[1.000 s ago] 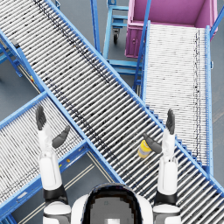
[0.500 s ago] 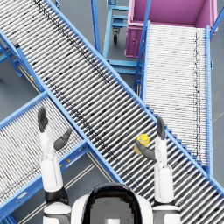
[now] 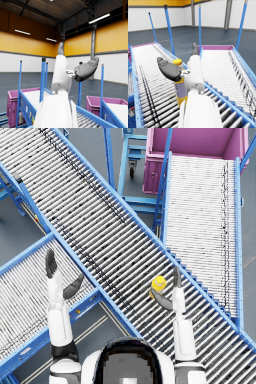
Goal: Pick up the oil and place it on the left assembly line, put the cola on the right, and keep Sprite still
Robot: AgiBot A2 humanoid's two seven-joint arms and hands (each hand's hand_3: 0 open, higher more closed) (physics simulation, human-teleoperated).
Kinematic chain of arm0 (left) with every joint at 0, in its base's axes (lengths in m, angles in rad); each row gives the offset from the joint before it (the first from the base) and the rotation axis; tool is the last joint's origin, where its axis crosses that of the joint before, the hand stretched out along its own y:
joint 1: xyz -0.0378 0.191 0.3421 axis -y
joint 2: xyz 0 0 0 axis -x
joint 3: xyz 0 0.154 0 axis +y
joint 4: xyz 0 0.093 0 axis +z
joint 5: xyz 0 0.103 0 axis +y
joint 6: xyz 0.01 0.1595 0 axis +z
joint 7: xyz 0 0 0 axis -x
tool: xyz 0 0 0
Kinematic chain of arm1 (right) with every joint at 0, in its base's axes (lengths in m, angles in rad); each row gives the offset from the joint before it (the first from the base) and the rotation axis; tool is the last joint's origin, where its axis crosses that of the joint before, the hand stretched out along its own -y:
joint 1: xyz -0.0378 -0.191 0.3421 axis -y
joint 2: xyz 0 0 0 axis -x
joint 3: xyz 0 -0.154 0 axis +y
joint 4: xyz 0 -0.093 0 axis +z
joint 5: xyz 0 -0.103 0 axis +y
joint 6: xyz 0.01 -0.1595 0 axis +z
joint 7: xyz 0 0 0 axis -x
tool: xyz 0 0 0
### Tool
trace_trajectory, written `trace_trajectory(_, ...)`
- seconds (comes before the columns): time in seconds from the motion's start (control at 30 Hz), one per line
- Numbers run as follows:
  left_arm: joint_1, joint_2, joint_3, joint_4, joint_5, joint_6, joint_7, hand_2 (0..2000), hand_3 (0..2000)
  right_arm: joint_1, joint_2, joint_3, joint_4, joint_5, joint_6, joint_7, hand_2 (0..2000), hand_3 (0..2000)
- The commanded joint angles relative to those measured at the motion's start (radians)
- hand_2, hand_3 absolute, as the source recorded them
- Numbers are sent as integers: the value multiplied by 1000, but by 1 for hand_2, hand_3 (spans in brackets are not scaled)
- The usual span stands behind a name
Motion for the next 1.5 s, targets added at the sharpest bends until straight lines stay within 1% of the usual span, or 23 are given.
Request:
trace_trajectory(0.03,1,0,1,2,0,0,0,0,0,14,-4,25,-68,0,0,0,0,0)
trace_trajectory(0.1,18,-3,10,13,0,0,0,0,0,30,-9,35,-113,0,0,0,0,0)
trace_trajectory(0.17,5,1,7,9,0,0,0,0,0,48,-16,51,-159,0,0,0,0,0)
trace_trajectory(0.37,38,-5,1,39,0,0,0,0,0,144,-45,86,-311,0,0,0,0,0)
trace_trajectory(0.47,24,0,0,37,0,0,0,0,0,192,-59,99,-416,0,0,0,0,0)
trace_trajectory(0.5,48,-6,-3,54,0,0,0,0,0,211,-65,115,-451,0,0,0,0,0)
trace_trajectory(0.63,49,-3,4,69,0,0,0,0,0,284,-86,118,-591,0,0,0,0,0)
trace_trajectory(0.67,35,1,1,61,0,0,0,0,0,302,-91,124,-625,0,0,0,0,0)
trace_trajectory(0.7,49,-2,5,75,0,0,0,0,0,313,-94,127,-653,0,0,0,0,0)
trace_trajectory(0.8,37,2,2,73,0,0,0,0,0,351,-106,135,-685,0,0,0,0,0)
trace_trajectory(0.83,44,1,-1,78,0,0,0,0,0,351,-107,134,-685,0,0,0,1361,327)
trace_trajectory(0.87,47,1,-5,78,0,0,0,0,0,345,-107,131,-671,0,23,0,2000,653)
trace_trajectory(0.9,45,2,-5,79,0,0,0,0,0,320,-102,131,-664,0,14,1,2000,980)
trace_trajectory(0.93,36,5,-2,78,0,0,0,0,0,349,-108,133,-664,0,12,1,2000,1307)
trace_trajectory(1.0,35,5,-3,80,0,0,0,0,0,354,-109,144,-662,1,5,-2,2000,1960)
trace_trajectory(1.07,41,5,-10,69,0,0,0,0,0,347,-111,134,-631,1,-19,-7,2000,2000)
trace_trajectory(1.17,23,10,16,67,0,0,0,0,0,358,-121,105,-410,2,-22,-15,2000,2000)
trace_trajectory(1.2,19,11,27,65,0,0,0,0,0,380,-127,96,-354,2,-13,-13,2000,2000)
trace_trajectory(1.27,11,14,34,66,0,0,0,0,0,415,-139,90,-282,1,53,0,2000,2000)
trace_trajectory(1.33,0,17,46,49,0,0,0,0,0,448,-150,87,-259,1,68,1,2000,2000)
trace_trajectory(1.37,-5,18,55,56,0,0,0,0,0,516,68,301,-238,0,79,1,2000,2000)
trace_trajectory(1.4,-10,19,70,55,0,0,0,0,0,487,-109,135,-222,0,79,2,2000,2000)
trace_trajectory(1.5,-19,22,132,56,0,0,0,0,0,538,-133,145,-192,0,84,2,2000,2000)
